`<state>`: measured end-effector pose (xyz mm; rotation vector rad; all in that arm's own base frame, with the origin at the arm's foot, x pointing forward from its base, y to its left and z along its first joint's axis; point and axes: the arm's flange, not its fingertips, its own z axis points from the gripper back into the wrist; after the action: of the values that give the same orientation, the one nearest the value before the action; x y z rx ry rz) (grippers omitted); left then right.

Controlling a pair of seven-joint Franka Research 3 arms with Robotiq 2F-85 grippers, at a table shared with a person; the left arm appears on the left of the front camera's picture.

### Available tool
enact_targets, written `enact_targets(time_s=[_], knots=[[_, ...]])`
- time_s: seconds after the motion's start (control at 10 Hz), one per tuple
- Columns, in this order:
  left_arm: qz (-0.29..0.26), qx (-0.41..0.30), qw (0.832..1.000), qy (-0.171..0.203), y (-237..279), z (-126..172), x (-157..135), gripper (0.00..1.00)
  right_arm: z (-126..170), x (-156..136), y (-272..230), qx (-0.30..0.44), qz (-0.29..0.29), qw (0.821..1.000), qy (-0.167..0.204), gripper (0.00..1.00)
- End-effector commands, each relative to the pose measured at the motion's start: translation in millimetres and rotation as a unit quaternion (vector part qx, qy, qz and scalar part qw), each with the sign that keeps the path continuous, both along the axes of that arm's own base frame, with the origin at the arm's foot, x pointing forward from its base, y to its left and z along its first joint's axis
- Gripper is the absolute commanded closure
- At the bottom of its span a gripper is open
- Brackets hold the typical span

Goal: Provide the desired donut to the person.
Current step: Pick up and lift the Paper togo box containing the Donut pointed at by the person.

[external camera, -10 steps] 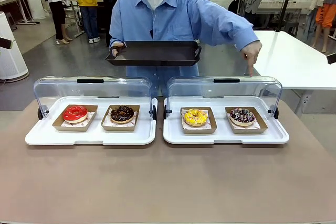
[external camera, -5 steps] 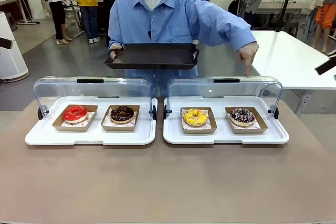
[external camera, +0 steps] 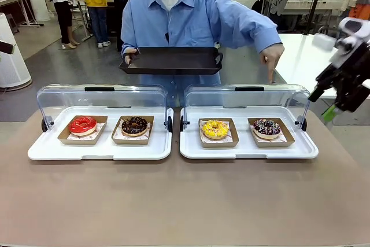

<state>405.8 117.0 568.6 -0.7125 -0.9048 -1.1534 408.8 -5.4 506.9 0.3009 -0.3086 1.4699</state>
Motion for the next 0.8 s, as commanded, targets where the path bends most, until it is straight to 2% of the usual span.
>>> enact_targets(time_s=[0.0,0.3,0.6,0.7], knots=[[0.000,0.000,1.000,-0.002,1,1,0,0.00,-31,9,15,-0.053,-0.005,0.998,-0.012,0.00],[0.000,0.000,1.000,-0.002,1,1,0,0.00,-68,27,28,-0.083,0.000,0.997,-0.006,0.00],[0.000,0.000,1.000,-0.002,1,1,0,0.00,-61,18,24,-0.043,0.012,0.999,-0.014,0.00],[0.000,0.000,1.000,-0.002,1,1,0,0.00,-72,28,28,-0.070,0.010,0.998,-0.005,0.00]])
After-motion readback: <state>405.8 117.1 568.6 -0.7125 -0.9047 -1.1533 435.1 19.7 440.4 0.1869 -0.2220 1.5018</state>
